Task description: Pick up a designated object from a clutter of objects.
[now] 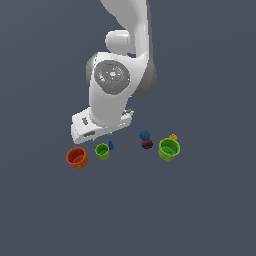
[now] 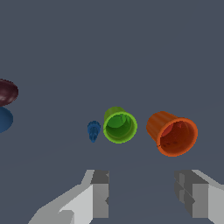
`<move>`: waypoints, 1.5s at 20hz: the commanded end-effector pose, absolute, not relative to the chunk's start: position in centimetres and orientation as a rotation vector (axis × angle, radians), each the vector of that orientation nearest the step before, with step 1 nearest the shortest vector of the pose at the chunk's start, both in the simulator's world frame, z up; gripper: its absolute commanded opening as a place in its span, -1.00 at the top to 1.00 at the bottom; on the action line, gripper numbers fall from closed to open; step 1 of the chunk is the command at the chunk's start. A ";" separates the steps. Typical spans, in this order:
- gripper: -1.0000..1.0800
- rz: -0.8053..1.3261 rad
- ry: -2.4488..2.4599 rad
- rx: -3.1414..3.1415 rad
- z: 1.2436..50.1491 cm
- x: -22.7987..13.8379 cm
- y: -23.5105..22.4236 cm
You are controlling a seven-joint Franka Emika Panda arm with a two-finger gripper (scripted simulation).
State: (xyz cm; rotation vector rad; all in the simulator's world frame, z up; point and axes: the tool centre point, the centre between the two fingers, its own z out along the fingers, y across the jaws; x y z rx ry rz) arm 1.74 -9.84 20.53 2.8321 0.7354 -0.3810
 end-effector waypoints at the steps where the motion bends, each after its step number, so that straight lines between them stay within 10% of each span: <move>1: -0.23 -0.441 0.845 2.770 18.9 1.9 -11.3; 30: -0.23 -0.815 1.426 2.361 9.1 1.4 -19.7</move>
